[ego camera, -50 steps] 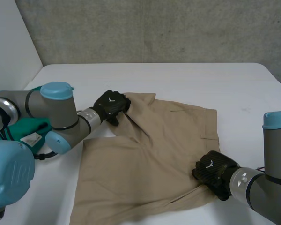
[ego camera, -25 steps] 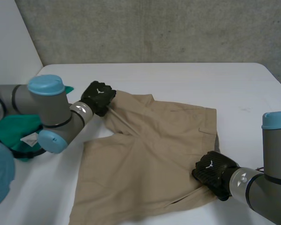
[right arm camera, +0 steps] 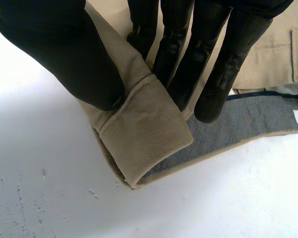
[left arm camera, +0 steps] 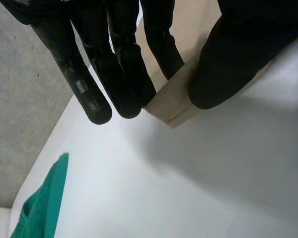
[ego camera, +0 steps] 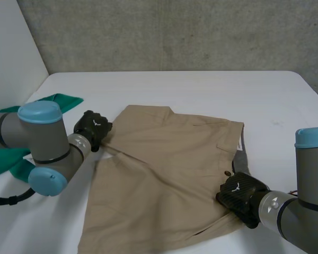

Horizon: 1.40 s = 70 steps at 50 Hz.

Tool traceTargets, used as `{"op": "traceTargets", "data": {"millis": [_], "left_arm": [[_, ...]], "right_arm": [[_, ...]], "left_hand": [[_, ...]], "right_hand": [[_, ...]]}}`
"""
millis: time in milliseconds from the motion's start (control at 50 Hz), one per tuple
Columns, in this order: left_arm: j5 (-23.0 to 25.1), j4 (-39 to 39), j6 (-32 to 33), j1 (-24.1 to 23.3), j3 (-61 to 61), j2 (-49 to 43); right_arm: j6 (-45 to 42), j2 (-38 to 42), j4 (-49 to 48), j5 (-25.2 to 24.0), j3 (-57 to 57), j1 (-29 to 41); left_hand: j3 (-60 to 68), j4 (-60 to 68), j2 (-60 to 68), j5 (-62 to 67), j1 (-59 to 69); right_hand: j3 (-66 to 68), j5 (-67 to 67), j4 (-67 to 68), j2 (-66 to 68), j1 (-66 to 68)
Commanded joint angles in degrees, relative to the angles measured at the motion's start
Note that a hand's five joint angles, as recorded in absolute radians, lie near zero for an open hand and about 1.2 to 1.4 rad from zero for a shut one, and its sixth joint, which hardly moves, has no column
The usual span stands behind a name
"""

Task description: Fold the laundry.

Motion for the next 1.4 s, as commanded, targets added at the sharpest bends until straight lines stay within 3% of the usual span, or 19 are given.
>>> {"op": "traceTargets", "data": {"millis": [20, 60, 160, 200, 340, 500, 580, 660, 820, 1020, 1100, 1120, 1260, 1400], "left_arm": [[-1.2, -0.2, 0.2, -0.1, -0.5, 0.4], [-1.4, -0.3, -0.1, -0.2, -0.6, 0.7], [-1.8, 0.2, -0.2, -0.2, -2.2, 2.9], [-1.9, 0.2, -0.3, -0.3, -2.7, 3.8], [-1.8, 0.3, -4.9, -0.8, -7.5, 12.7], [-1.1, -1.6, -21.8, -1.6, -19.7, 30.5], [-0.9, -10.9, -28.5, -3.6, -25.5, 38.0], [-0.8, -20.0, -31.3, -5.8, -28.2, 39.6], [-0.8, -27.3, -34.7, -10.3, -32.7, 39.5], [-1.5, -24.9, -34.5, -11.9, -34.9, 32.6], [-2.3, -22.1, -34.3, -11.9, -34.6, 28.8], [-3.0, -21.1, -34.2, -12.0, -34.2, 28.4], [-5.9, -10.6, -30.3, -12.7, -26.2, 28.8], [-5.4, 3.2, -18.4, -12.2, -14.0, 19.9]], "right_arm": [[0.0, 0.0, 0.1, -0.1, 0.4, -0.3], [0.0, 0.0, 0.1, -0.1, 0.6, -0.3], [0.0, 0.0, 0.0, -0.2, 0.7, -0.1], [0.0, 0.0, -0.1, -0.3, 0.7, -0.1], [2.4, -0.1, -1.9, -0.4, 0.0, -0.3], [9.4, -0.1, -4.7, -0.5, -1.9, -0.5], [12.5, -0.1, -7.1, -0.4, -2.4, -0.5], [14.1, -0.1, -9.1, -0.3, -2.5, -0.8], [14.4, 0.0, -9.9, -0.2, -1.9, -1.1], [14.5, 0.0, -10.4, -0.2, -1.3, -1.4], [14.5, 0.0, -10.6, 0.0, -1.2, -1.8], [14.4, -0.1, -10.5, 0.0, -1.2, -2.2], [13.7, -0.7, -10.2, -0.6, -3.0, -2.3], [15.5, -0.6, -15.3, 0.0, -7.6, -2.1]], "left_hand": [[12.0, 11.4, 11.6, 15.4, 15.7], [11.2, 10.5, 10.8, 14.6, 14.9], [-46.9, -47.5, -47.2, -43.5, -43.2], [-54.9, -55.5, -55.3, -51.5, -51.2], [-53.5, -54.1, -53.8, -50.0, -49.7], [-51.3, -51.9, -51.6, -47.9, -47.6], [-48.6, -49.2, -48.9, -45.2, -44.9], [-48.4, -49.0, -48.7, -45.0, -44.7], [-48.4, -49.0, -48.7, -45.0, -44.7], [-43.7, -44.3, -44.0, -40.3, -40.0], [-15.0, -15.6, -15.3, -11.6, -11.3], [11.7, 11.1, 11.4, 15.1, 15.4], [12.0, 11.4, 11.6, 15.4, 15.7], [12.0, 11.4, 11.6, 15.4, 15.7]], "right_hand": [[12.4, 12.6, 11.7, 12.6, 23.5], [12.4, 12.6, 11.7, 12.6, 23.5], [12.4, 12.6, 11.7, 12.6, 23.5], [12.4, 12.6, 11.7, 12.6, 23.5], [12.4, 12.6, 11.7, 12.6, 23.5], [12.4, 12.6, 11.7, 12.6, 23.5], [12.4, 12.6, 11.7, 12.6, 23.5], [12.4, 12.6, 11.7, 12.6, 23.5], [12.4, 12.6, 11.7, 12.6, 23.5], [12.4, 12.6, 11.7, 12.6, 23.5], [12.4, 12.6, 11.7, 12.6, 23.5], [12.4, 12.6, 11.7, 12.6, 23.5], [12.4, 12.6, 11.7, 12.6, 23.5], [12.4, 12.6, 11.7, 12.6, 23.5]]}}
